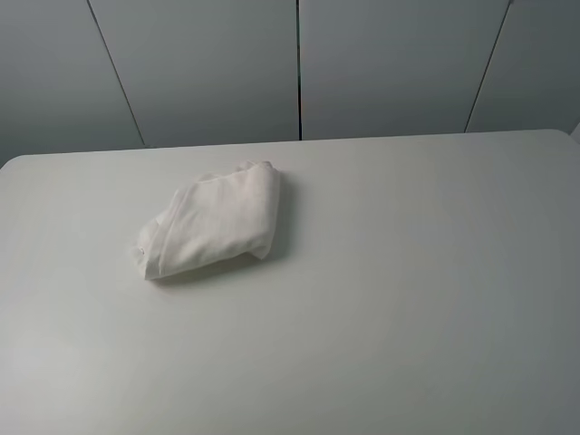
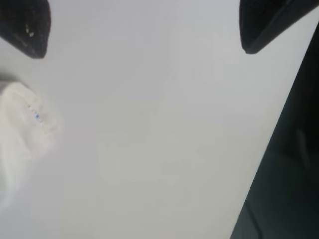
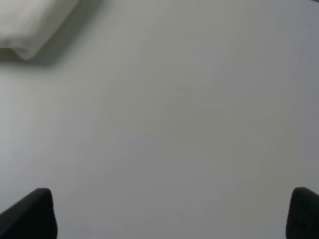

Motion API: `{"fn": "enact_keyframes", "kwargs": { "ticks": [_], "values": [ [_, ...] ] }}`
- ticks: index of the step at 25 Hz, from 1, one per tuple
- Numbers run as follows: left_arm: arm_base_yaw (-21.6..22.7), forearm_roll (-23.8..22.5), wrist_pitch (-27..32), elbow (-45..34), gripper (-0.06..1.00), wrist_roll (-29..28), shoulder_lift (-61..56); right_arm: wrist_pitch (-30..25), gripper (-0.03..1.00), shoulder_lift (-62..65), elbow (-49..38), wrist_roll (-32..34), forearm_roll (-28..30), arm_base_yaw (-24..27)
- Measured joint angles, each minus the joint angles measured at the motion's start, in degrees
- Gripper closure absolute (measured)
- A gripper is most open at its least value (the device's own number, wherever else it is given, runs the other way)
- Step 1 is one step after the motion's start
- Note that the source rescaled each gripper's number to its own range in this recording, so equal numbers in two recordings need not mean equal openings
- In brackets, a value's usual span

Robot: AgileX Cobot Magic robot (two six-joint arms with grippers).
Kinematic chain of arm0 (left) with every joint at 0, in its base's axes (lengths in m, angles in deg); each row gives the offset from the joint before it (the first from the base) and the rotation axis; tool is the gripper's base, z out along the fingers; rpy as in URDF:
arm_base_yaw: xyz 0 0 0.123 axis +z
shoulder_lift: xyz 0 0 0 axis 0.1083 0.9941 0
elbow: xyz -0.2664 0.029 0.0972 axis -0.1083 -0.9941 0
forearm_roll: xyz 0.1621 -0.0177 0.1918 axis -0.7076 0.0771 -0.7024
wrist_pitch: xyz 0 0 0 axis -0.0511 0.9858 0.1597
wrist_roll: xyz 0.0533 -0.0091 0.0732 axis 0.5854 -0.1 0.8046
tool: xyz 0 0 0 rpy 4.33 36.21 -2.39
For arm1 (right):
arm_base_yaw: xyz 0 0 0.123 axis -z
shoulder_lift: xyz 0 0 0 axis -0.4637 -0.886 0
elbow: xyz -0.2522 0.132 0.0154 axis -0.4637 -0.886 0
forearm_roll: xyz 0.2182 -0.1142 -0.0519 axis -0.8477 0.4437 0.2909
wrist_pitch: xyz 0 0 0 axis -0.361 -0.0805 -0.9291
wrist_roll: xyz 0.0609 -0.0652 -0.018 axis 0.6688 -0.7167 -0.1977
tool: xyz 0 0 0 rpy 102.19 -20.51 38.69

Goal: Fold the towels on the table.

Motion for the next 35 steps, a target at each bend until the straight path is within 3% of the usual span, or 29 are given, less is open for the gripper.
{"fn": "enact_keyframes", "kwargs": {
  "ticks": [16,25,35],
  "values": [
    [0.0,3.89,2.95,-9.79,-0.04,-0.33,-17.62,-0.57,-0.03,24.36,-12.12,-7.02,-3.77,0.0],
    [0.0,5.01,-1.96,-11.89,-0.04,1.53,-18.02,3.76,-0.03,25.93,-14.45,-10.61,-9.83,0.0],
    [0.0,5.91,-2.97,-12.48,-0.04,2.35,-18.02,4.68,-0.03,26.03,-14.43,-11.73,-10.99,0.33]
  ]
}}
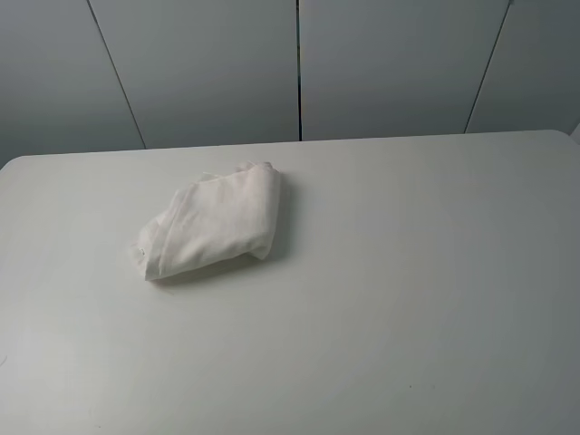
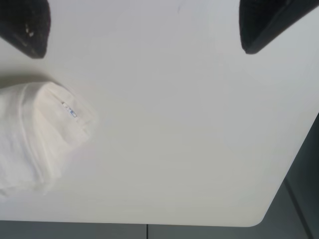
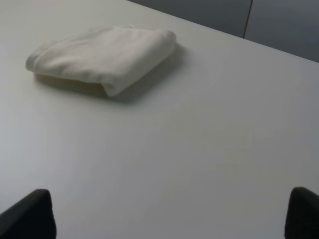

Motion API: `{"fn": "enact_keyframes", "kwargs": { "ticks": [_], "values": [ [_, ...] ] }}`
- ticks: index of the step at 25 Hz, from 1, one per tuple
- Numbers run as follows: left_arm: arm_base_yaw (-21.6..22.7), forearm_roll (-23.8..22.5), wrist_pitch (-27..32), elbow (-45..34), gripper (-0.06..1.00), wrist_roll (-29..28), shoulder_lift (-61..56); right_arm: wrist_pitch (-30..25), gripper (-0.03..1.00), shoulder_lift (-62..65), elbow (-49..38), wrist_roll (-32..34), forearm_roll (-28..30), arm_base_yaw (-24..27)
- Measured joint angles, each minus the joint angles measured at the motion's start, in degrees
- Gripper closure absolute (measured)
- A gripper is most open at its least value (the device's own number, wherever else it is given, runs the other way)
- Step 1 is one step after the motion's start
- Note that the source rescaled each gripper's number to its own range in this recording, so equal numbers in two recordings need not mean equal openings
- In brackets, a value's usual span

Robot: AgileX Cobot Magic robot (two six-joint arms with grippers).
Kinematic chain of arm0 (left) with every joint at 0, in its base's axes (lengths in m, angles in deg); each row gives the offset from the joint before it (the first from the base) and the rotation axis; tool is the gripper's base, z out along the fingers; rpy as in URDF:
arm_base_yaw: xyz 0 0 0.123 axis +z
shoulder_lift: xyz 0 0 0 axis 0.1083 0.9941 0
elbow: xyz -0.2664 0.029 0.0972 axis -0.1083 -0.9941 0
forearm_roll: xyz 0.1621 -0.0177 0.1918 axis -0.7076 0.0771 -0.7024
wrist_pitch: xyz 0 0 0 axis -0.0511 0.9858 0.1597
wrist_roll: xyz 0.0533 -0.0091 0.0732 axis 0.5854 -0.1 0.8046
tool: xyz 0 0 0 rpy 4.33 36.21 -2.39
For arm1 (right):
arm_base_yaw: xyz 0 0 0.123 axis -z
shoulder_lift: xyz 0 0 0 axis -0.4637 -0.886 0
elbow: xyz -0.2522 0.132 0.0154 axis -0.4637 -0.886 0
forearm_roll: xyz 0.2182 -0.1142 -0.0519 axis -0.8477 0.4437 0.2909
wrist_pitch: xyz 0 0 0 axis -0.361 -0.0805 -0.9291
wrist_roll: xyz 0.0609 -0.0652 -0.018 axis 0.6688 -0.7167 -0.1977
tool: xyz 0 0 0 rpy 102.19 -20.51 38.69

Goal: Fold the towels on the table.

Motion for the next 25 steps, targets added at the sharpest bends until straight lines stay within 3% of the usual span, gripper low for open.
{"fn": "enact_keyframes", "kwargs": {
  "ticks": [4,14,25],
  "values": [
    [0.0,0.0,0.0,0.0,-0.04,0.0,0.0,0.0,-0.03,0.0,0.0,0.11,0.0,5.3],
    [0.0,0.0,0.0,0.0,-0.04,0.0,0.0,0.0,-0.03,0.0,0.0,1.24,1.07,30.15],
    [0.0,0.0,-0.11,0.0,-0.04,0.0,0.0,0.0,-0.03,0.0,0.0,1.38,1.29,30.8]
  ]
}}
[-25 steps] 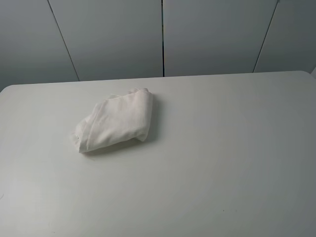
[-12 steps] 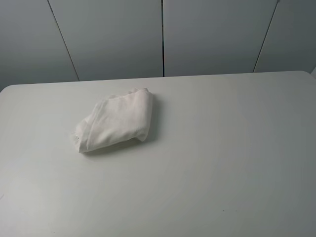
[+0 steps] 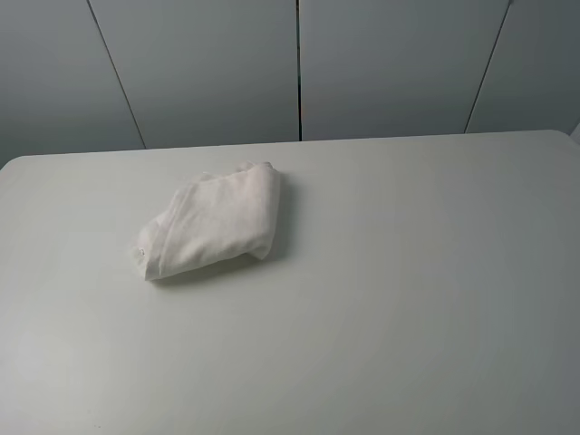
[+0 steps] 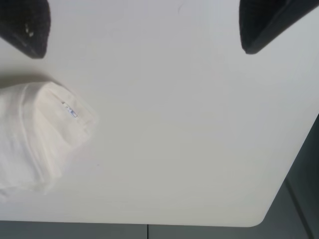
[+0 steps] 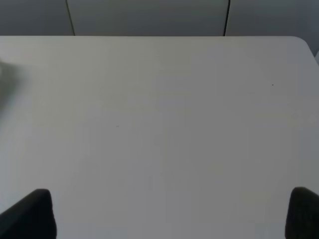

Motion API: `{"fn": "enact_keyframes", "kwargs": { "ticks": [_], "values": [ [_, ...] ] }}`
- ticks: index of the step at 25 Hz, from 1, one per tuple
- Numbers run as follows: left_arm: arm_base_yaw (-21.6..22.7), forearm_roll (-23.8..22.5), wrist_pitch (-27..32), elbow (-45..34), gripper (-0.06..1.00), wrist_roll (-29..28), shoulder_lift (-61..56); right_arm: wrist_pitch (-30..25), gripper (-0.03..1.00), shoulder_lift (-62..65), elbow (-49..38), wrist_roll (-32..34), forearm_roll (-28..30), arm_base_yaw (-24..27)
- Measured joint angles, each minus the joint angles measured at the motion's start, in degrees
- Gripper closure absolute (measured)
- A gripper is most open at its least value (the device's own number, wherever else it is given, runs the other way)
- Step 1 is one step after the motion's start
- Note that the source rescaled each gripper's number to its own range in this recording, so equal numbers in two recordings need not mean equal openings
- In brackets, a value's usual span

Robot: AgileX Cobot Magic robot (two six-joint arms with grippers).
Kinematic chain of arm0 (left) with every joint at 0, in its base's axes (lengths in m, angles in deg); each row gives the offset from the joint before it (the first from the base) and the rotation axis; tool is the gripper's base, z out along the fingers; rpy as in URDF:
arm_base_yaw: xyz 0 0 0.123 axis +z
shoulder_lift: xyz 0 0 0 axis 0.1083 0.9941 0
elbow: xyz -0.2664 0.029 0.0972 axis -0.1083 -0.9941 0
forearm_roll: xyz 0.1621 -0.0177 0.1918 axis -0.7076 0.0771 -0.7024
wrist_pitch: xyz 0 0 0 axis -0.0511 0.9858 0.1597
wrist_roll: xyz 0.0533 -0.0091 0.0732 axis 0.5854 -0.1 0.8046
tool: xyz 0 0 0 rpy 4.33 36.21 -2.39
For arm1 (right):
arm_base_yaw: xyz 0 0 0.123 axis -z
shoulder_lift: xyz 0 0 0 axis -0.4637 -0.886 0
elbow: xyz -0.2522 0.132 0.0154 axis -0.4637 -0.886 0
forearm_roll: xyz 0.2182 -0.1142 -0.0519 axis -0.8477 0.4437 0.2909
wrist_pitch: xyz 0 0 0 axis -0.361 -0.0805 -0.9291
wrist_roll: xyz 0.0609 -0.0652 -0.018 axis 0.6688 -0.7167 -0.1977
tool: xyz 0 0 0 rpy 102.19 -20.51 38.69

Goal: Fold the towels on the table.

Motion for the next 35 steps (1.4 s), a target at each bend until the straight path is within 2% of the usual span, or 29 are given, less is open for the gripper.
{"fn": "enact_keyframes", "kwargs": {
  "ticks": [35],
  "values": [
    [0.0,0.0,0.0,0.0,-0.04,0.0,0.0,0.0,-0.03,0.0,0.0,0.0,0.0,0.0]
  ]
}}
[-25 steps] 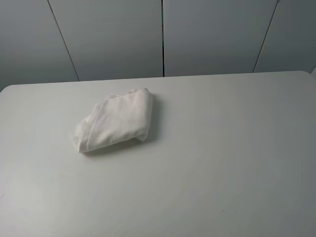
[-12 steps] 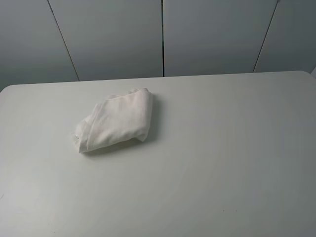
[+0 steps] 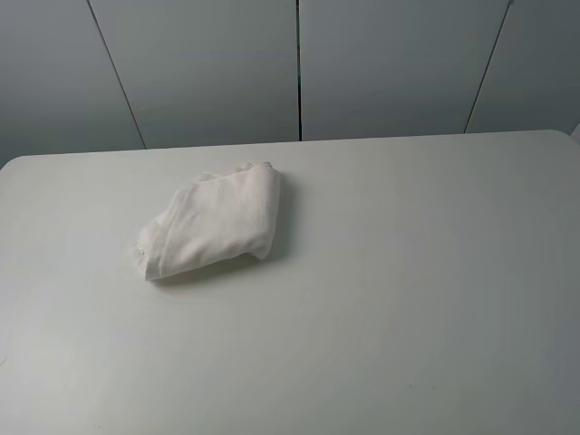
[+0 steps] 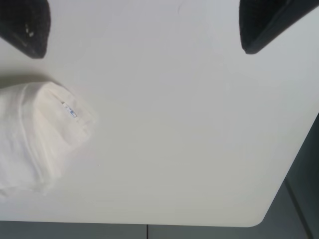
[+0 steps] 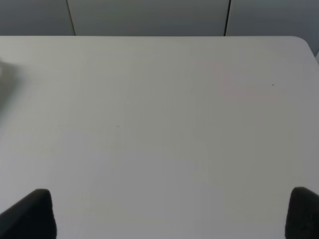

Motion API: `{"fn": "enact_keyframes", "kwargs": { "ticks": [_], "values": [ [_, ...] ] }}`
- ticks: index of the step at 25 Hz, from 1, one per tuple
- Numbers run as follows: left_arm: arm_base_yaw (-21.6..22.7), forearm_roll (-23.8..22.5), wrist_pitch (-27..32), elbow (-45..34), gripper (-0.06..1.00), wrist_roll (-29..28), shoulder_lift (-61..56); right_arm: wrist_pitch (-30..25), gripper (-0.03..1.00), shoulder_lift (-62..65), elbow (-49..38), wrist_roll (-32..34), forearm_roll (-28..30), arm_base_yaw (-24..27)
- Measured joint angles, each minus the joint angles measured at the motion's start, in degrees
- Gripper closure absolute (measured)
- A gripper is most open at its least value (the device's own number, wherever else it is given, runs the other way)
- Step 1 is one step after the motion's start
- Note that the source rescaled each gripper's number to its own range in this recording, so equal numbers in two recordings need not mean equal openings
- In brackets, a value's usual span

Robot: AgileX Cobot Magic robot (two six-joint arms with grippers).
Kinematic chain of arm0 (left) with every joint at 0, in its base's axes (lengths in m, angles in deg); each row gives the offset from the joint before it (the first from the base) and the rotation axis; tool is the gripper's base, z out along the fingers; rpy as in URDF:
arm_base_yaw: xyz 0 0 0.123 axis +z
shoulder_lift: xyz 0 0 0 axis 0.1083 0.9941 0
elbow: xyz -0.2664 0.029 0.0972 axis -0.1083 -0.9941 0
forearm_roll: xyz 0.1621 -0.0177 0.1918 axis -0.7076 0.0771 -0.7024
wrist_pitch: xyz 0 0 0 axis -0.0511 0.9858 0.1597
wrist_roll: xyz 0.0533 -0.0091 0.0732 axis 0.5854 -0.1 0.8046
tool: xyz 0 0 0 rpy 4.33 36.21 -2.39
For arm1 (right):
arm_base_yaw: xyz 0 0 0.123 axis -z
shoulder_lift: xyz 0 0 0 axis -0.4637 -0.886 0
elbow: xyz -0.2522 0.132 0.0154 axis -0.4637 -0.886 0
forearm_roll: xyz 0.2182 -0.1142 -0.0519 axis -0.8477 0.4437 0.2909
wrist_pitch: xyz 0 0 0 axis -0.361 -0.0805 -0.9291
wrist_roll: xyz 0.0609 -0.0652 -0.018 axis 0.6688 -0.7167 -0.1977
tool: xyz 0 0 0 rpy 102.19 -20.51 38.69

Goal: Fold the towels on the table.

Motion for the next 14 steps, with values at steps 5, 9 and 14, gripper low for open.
{"fn": "enact_keyframes", "kwargs": {
  "ticks": [5,9,14],
  "values": [
    [0.0,0.0,0.0,0.0,-0.04,0.0,0.0,0.0,-0.03,0.0,0.0,0.0,0.0,0.0],
    [0.0,0.0,0.0,0.0,-0.04,0.0,0.0,0.0,-0.03,0.0,0.0,0.0,0.0,0.0],
    [0.0,0.0,0.0,0.0,-0.04,0.0,0.0,0.0,-0.03,0.0,0.0,0.0,0.0,0.0]
  ]
}}
